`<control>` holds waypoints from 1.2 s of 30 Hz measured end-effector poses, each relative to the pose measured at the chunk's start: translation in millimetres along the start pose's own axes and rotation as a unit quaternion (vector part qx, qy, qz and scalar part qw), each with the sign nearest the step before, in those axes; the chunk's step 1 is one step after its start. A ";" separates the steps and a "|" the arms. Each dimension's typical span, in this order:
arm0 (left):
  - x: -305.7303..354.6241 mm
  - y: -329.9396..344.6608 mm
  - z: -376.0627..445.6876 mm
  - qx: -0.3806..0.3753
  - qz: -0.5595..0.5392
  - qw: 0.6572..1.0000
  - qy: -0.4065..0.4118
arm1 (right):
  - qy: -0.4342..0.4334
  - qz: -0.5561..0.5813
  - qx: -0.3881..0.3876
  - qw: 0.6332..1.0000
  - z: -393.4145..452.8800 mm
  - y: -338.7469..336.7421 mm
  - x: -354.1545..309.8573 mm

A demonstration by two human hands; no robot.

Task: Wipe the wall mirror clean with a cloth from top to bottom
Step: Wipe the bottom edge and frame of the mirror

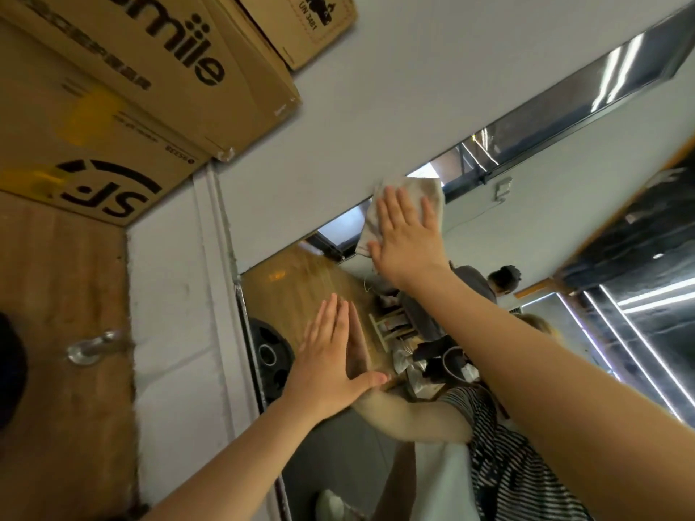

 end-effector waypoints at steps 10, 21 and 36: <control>-120.5 -2.4 -37.3 -0.052 0.081 0.971 -0.218 | -0.020 0.020 -0.011 1.000 12.8 3.7 -57.4; -133.6 17.0 -48.3 -0.109 0.046 0.970 -0.212 | -0.203 -0.018 -0.074 0.976 27.2 33.3 -195.4; -131.3 20.1 -46.6 -0.086 0.012 0.970 -0.229 | -0.196 -0.015 -0.071 0.978 6.1 35.0 -195.6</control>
Point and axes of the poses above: each hand's wrist, its own z-axis towards the middle knuckle, its own y-axis out of the palm, x = y × z, the point moved 5 cm from there along z, towards the middle knuckle, and after that the axes turned 8 degrees about -x, right-handed, at the moved point
